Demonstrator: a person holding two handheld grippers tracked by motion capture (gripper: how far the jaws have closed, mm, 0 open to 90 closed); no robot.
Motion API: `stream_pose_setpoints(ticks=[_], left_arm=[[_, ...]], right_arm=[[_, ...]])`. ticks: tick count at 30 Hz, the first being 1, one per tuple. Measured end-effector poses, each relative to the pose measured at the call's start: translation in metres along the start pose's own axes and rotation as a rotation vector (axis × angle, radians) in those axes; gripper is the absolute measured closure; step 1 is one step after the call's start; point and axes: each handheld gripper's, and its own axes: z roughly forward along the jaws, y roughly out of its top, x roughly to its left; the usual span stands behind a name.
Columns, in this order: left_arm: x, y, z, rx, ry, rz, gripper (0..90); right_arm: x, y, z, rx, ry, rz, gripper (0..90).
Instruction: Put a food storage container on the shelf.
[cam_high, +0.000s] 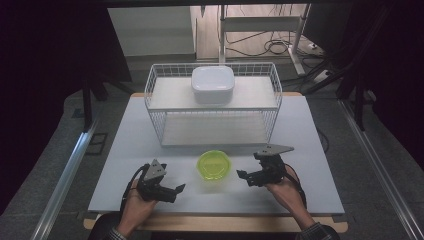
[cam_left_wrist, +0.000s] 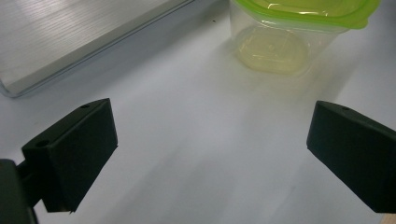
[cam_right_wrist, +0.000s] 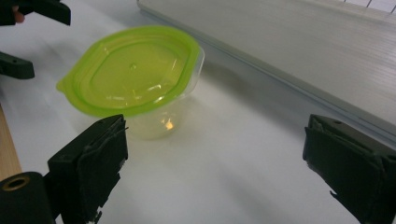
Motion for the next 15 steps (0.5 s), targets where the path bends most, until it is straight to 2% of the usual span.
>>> stream_pose_setpoints(ticks=[2,7,11,14,15], left_arm=[[0.001,0.000,-0.001,0.000,0.002,-0.002,1.8],[0.001,-0.001,-0.001,0.002,0.000,-0.005,2.0],[0.001,-0.001,-0.001,0.004,-0.001,-0.006,2.0],[0.002,-0.001,0.000,0.003,-0.003,-0.009,2.0],[0.002,-0.001,0.000,0.003,-0.004,-0.010,2.0]], right_arm=[[-0.001,0.003,0.002,0.002,0.011,0.017,6.9],[-0.002,0.010,0.008,0.012,0.020,0.014,6.8],[-0.004,0.015,0.017,0.039,0.024,0.052,4.2],[-0.007,0.018,0.024,0.051,0.049,0.093,3.2],[-0.007,0.018,0.024,0.051,0.049,0.093,3.2]])
